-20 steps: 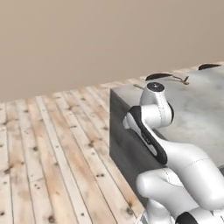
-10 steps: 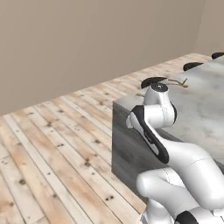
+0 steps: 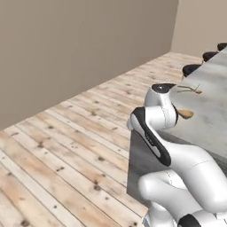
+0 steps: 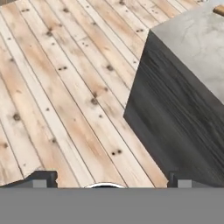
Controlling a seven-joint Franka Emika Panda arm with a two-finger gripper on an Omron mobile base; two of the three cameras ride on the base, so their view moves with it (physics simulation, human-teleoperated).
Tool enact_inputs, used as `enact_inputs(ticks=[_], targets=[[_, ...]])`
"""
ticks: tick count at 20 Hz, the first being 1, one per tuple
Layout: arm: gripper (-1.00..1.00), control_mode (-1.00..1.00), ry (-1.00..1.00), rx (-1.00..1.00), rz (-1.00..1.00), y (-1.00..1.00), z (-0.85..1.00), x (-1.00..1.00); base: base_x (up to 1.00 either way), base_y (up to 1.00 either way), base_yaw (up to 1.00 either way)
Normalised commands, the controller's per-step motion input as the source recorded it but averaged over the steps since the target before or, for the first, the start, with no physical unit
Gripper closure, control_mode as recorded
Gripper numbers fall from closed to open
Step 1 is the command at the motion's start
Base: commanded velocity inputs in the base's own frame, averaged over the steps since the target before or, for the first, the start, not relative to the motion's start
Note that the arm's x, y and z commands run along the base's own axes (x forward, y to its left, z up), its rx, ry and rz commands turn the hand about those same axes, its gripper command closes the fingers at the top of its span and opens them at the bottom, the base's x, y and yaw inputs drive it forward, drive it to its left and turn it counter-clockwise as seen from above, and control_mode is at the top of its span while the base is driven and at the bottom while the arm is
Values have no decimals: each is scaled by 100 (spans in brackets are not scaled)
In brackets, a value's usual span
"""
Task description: Pick up the metallic utensils from the counter and place them in the open drawer. Make sure not to pick up any wooden utensils.
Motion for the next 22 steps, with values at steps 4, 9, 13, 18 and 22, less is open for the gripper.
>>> enact_inputs(ticks=[4,9,13,18,22], targets=[[-100,100,0,0,0,0,0,0,100,100,-55],[-100,100,0,0,0,0,0,0,100,100,-57],[-100,100,0,0,0,0,0,0,99,100,-57],[-100,100,0,0,0,0,0,0,93,100,-56],[-100,100,0,0,0,0,0,0,86,100,-54]])
